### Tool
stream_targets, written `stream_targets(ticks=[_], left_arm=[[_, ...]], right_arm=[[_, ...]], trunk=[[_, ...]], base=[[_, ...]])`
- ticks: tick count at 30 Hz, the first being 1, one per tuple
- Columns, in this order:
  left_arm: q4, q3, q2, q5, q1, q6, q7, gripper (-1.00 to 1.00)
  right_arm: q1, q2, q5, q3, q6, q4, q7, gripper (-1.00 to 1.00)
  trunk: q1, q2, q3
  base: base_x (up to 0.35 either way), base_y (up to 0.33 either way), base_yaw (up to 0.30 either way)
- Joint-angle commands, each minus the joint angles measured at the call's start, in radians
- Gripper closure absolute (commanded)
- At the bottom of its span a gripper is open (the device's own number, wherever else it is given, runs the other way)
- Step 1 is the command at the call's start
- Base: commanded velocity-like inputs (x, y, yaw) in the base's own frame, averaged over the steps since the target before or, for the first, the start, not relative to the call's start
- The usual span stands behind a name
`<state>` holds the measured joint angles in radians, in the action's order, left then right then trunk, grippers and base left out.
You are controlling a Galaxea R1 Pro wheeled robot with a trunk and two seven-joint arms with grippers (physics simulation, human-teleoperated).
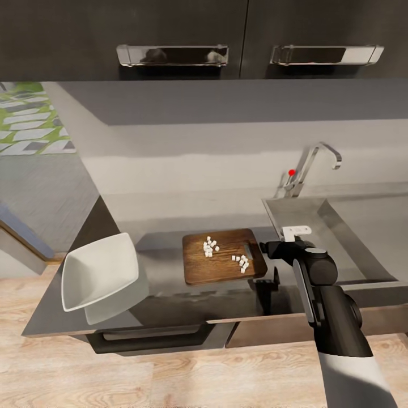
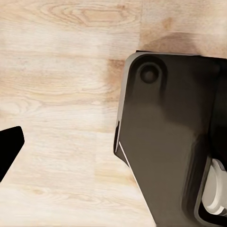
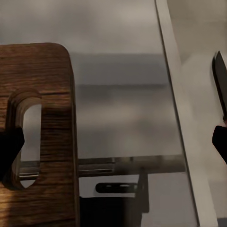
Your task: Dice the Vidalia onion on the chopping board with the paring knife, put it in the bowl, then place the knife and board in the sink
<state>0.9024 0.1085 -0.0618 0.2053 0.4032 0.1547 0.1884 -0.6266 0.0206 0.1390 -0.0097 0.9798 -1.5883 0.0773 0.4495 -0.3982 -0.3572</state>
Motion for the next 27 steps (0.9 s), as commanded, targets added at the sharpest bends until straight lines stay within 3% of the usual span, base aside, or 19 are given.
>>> stream_targets(ticks=[1, 27], left_arm=[[0.001, 0.006, -0.002, 0.009, 0.000, 0.003, 0.008, -1.00], [0.001, 0.006, -0.001, 0.009, -0.001, 0.003, 0.008, -1.00]], right_arm=[[-0.001, 0.001, 0.010, -0.001, 0.004, -0.001, 0.008, -1.00], [-0.001, 0.001, 0.010, -0.001, 0.004, -0.001, 0.007, -1.00]], trunk=[[0.001, -0.002, -0.003], [0.001, -0.002, -0.043]], base=[[0.000, 0.000, 0.000], [0.029, 0.002, 0.000]])
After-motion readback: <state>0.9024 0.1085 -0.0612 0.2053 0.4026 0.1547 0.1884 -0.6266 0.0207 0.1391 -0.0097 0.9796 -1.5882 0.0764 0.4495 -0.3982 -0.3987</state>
